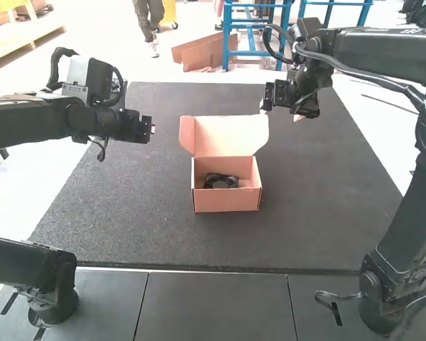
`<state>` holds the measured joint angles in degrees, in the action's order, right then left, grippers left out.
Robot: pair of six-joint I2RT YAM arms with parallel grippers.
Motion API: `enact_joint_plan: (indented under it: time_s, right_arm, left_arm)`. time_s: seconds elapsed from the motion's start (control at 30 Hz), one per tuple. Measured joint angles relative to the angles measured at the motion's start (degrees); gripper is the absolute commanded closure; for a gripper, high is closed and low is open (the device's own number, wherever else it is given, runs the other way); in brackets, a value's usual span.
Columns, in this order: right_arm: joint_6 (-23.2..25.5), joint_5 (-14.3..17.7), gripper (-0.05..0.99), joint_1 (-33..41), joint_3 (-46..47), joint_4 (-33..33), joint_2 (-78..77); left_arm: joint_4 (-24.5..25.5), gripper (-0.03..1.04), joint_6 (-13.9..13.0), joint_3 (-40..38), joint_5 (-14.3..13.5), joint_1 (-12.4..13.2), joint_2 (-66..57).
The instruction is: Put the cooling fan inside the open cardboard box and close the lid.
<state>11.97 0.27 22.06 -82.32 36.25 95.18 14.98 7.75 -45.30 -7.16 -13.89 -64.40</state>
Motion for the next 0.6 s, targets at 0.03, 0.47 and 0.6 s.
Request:
enact_joint_plan:
  time_s: [0.03, 0.47, 0.6]
  right_arm:
    - [-0.5, -0.28, 0.03, 0.0, 1.2, -1.33, -0.44]
    - [-1.53, -8.66, 0.04, -0.07, 6.1, -14.67, -1.07]
    - [-1.51, -10.97, 0.04, -0.07, 4.22, -9.79, -0.61]
  left_arm:
    - [-0.74, 0.04, 0.0, -1.03, -0.33, 0.0, -1.38]
    - [-2.93, 0.04, 0.31, -11.91, -1.7, -0.13, -16.92]
    - [-2.86, 0.04, 0.5, -13.18, -1.86, -0.37, -19.26]
